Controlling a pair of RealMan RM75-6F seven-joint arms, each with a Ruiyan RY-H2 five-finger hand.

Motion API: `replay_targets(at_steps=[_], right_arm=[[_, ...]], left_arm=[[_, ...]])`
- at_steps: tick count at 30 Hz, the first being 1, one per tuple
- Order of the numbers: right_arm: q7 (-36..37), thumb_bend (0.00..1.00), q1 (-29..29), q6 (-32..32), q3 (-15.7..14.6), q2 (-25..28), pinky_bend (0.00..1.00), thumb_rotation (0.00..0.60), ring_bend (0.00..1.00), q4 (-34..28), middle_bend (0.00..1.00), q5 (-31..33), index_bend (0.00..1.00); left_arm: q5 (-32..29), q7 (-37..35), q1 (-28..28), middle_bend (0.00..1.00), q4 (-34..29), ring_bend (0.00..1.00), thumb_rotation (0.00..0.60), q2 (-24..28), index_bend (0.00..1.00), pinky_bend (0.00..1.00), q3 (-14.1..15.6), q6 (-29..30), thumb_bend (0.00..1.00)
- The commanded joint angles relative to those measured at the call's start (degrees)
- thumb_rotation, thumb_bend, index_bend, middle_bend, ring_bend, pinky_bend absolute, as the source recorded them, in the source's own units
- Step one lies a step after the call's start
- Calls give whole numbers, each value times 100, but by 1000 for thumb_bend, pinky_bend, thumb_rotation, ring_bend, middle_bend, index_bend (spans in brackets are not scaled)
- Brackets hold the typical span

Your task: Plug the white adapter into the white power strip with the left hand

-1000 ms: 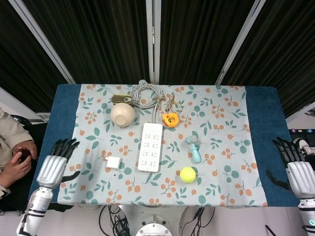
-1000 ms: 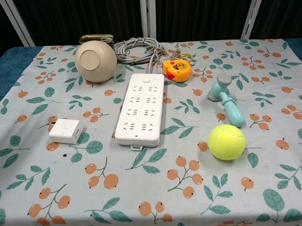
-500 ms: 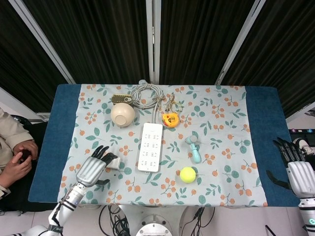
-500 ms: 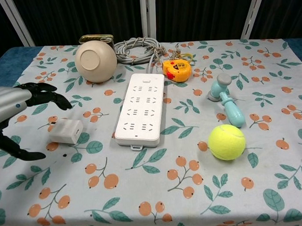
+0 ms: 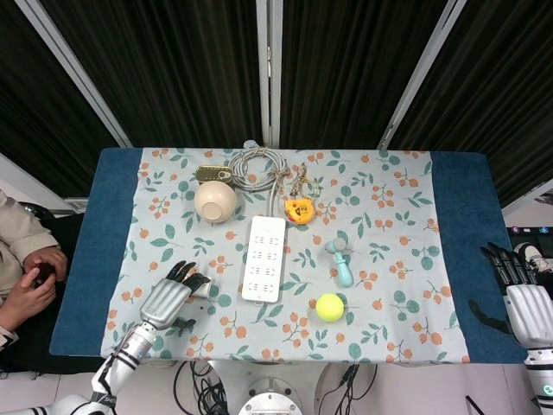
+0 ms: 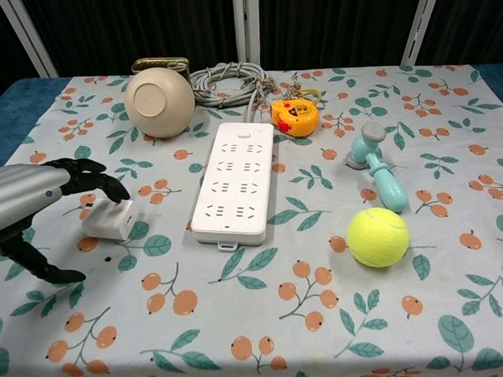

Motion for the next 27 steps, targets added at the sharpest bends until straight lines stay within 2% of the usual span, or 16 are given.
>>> replay_targets(at_steps=[1,20,23,27], right_arm=[[5,212,4,-3,2,-7,0,600,0,5,0,1,0],[52,211,-52,39,12,-57,0,600,0,80,0,78,0],[59,212,-65,51,14,-58,0,600,0,85,0,88,0],[57,212,-72,61,19,-50,0,600,0,82,0,89,0]], left_arm=[[-81,-9,-58,239,31,36,600,-10,217,0,-16,-87,92],[-596,-307,-465,280,315,36,600,12,194,0,-225,-560,92],[-592,-337,-476,280,304,36,600,29,195,0,-232,-503,92],[-352,-586,-406,280,429,36,600,-70,206,0,-294,-92,92]])
